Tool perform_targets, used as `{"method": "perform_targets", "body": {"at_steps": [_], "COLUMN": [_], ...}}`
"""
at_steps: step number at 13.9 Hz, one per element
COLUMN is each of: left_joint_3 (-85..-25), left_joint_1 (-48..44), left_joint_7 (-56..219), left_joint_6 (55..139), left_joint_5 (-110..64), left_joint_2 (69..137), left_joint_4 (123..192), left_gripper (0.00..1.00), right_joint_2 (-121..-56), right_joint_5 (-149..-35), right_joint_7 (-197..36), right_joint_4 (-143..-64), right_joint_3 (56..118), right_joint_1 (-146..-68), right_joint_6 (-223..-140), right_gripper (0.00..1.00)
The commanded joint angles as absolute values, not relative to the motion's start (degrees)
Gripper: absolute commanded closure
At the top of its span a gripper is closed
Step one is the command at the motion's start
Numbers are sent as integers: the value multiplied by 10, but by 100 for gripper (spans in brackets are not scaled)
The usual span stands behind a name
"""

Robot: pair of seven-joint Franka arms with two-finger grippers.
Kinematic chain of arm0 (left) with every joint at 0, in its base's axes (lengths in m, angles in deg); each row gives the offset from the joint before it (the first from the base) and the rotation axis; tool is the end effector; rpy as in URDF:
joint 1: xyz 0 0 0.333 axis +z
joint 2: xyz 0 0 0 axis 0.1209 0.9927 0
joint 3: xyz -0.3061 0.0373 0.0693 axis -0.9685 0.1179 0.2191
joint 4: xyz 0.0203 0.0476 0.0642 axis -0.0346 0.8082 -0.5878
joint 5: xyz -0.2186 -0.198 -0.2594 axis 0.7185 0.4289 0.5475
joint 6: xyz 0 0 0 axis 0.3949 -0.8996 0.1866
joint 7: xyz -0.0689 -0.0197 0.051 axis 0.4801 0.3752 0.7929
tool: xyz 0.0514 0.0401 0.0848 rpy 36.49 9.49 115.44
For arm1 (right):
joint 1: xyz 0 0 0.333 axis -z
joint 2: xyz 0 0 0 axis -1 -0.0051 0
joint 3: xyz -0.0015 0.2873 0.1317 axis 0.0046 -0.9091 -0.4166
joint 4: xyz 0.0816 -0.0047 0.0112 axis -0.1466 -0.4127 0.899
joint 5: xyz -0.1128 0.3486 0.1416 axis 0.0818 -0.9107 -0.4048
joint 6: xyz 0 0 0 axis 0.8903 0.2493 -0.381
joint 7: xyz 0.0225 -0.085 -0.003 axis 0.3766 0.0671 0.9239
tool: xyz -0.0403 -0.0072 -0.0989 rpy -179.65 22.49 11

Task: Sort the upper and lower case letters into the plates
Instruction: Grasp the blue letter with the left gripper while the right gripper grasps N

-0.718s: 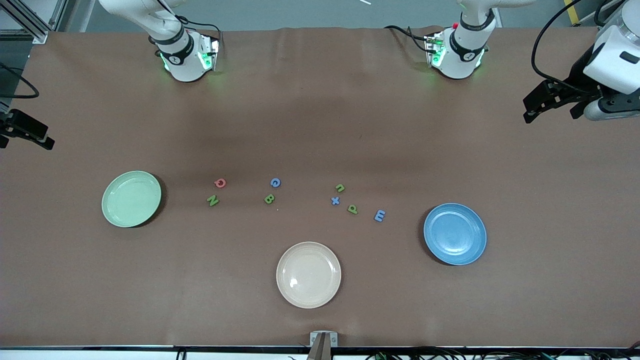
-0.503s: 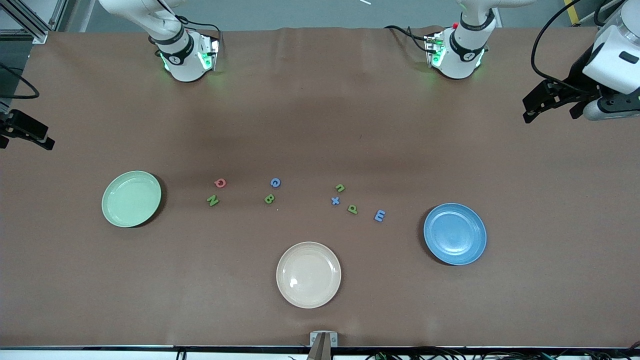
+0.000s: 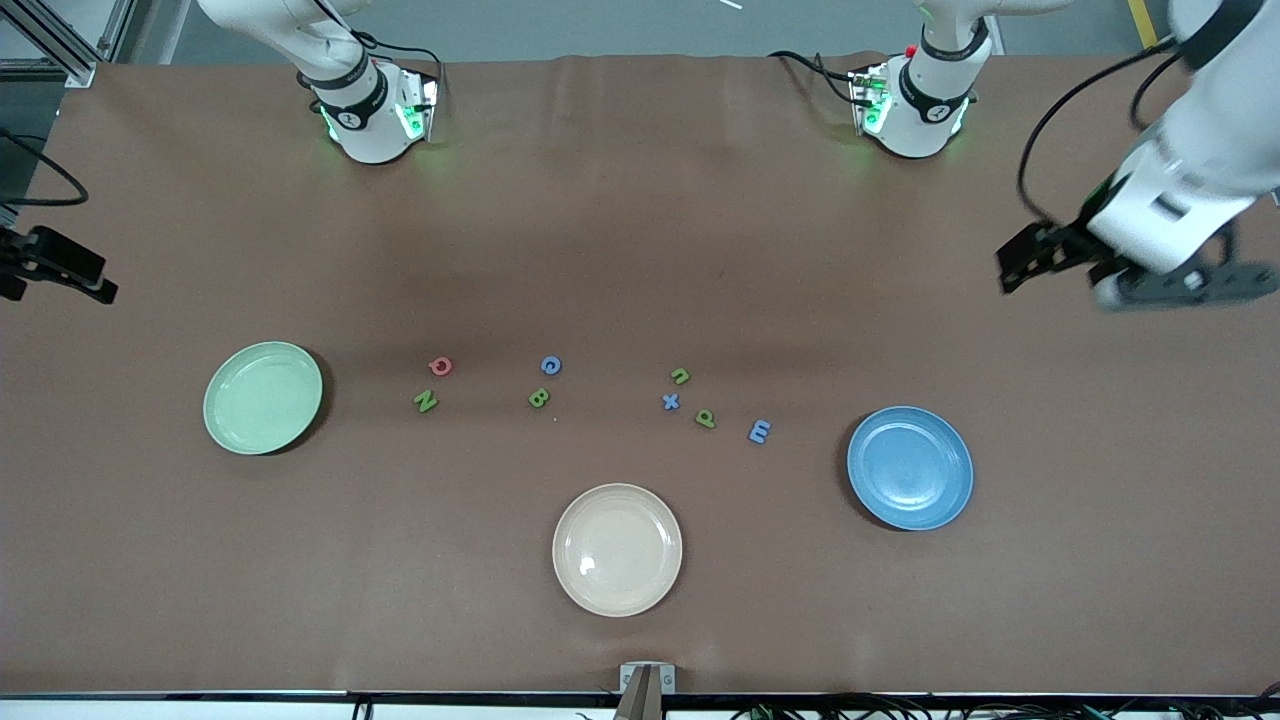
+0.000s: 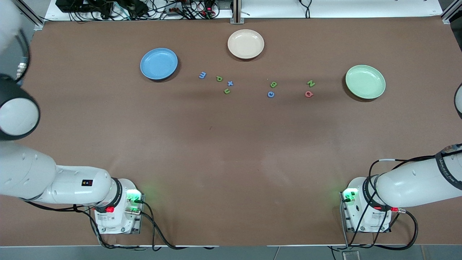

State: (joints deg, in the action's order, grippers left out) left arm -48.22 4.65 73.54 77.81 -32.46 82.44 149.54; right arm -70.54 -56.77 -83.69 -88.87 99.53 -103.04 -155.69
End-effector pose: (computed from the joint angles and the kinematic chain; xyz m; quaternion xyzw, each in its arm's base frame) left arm 0.5763 -0.1319 0.5764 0.9999 0.0073 0.0123 0.0055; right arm 0.5797 -0.0358 0.6213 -0.9997 0.0231 -0.0023 0.0028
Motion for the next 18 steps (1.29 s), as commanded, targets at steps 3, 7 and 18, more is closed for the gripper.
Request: {"method": "perform_targets", "body": {"at_steps": [3,7,18], "left_joint_3": [-493,-493,-493], "left_joint_1": [-9,-66,-118], "left_joint_7": [679,628,581], "left_joint_6": [941,1032,1146], "left_joint_5": [-345,-440,-495], "left_joint_2": [940,1064,1196], "left_joint_4": [1525,1522,1512], "left_gripper": [0,0,17], "right_joint_2": [-721,-805,-972], "right_joint_5": [-556,-589,-708], "right_joint_7": [-929,-1036,-1354], "right_joint_4": [-1071,-1160,-1162], "right_joint_3": [994,992,992], "right_joint_1": [-1104,-1149,-1203], "right_joint_6": [-1759,-1928,-2030], "right_gripper": [0,0,4]}}
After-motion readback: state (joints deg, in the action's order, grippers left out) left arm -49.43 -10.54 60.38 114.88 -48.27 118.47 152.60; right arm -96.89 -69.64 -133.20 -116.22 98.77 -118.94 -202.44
